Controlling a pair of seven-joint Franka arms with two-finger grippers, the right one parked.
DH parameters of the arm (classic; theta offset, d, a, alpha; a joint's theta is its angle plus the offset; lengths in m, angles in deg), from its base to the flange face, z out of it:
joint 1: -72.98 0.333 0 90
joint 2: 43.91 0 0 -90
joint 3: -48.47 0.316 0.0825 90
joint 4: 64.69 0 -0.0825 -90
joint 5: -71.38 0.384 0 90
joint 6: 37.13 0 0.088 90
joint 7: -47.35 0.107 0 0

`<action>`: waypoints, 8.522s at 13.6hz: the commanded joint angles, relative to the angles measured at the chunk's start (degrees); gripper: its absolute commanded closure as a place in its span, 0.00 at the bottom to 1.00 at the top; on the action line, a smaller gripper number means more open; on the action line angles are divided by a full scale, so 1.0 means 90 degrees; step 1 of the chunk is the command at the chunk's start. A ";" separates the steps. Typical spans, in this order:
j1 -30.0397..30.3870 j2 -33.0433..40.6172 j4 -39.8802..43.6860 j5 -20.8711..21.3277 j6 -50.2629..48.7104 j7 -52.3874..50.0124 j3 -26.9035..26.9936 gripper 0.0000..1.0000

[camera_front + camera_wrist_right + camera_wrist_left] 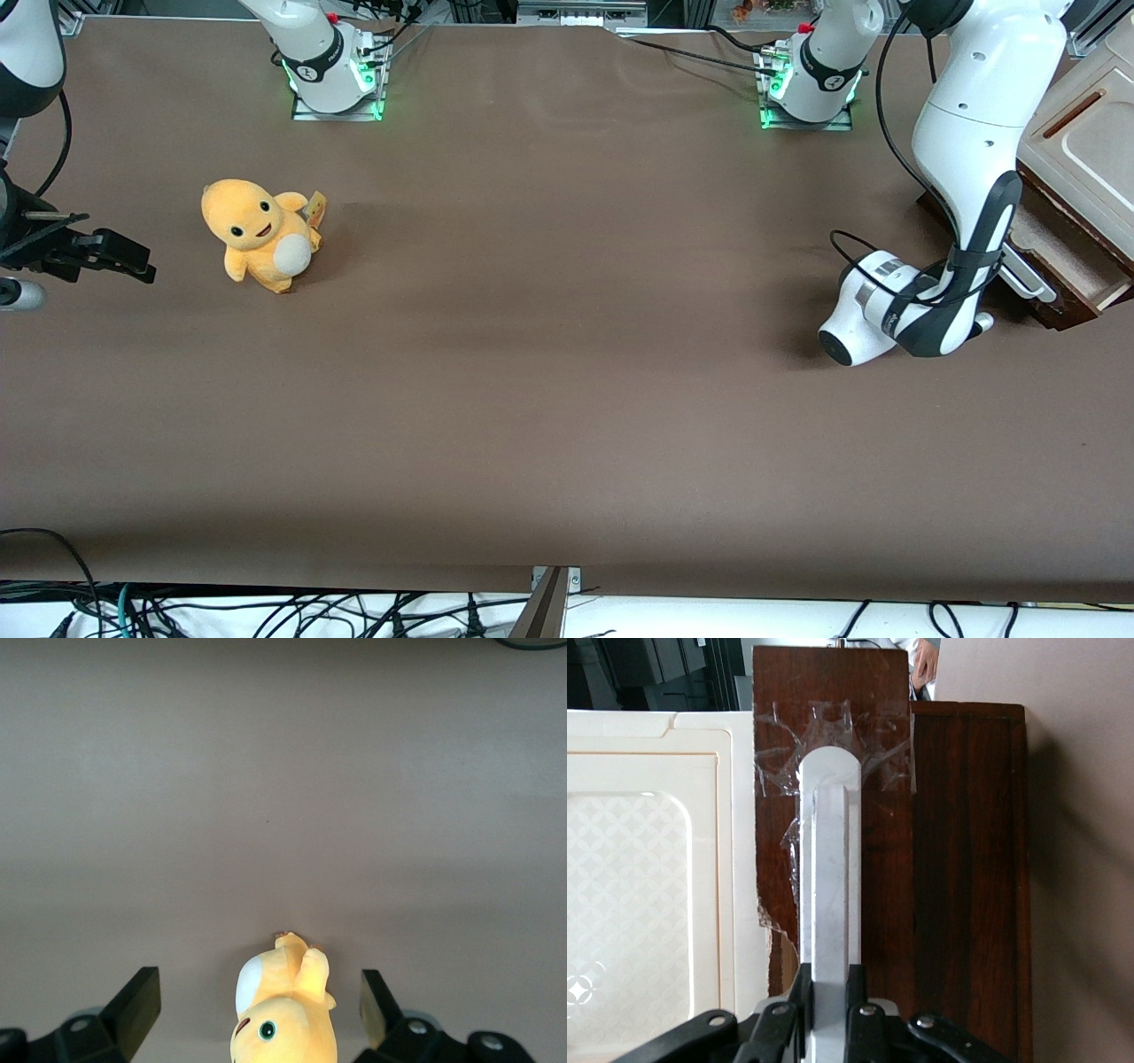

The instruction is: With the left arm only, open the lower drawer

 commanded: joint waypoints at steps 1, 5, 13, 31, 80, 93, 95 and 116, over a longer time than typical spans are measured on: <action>-0.0235 -0.0010 0.0155 -0.0162 -0.0426 0.0100 0.0004 1.00; -0.0274 -0.0049 0.0213 -0.0162 -0.0514 0.0100 0.0004 1.00; -0.0323 -0.0127 0.0262 -0.0181 -0.0563 0.0090 0.0004 1.00; -0.0391 -0.0176 0.0399 -0.0434 -0.0553 0.0032 0.0004 1.00; -0.0722 0.4080 0.1682 -0.6372 0.2061 0.6260 0.0304 0.00; -0.0518 0.4932 0.0233 -0.6363 0.3128 0.6605 0.0453 0.00; -0.0479 0.4961 0.0301 -0.6411 0.3011 0.6575 0.0453 0.00; -0.0294 0.4775 0.0595 -0.6900 0.2621 0.6584 0.0345 0.00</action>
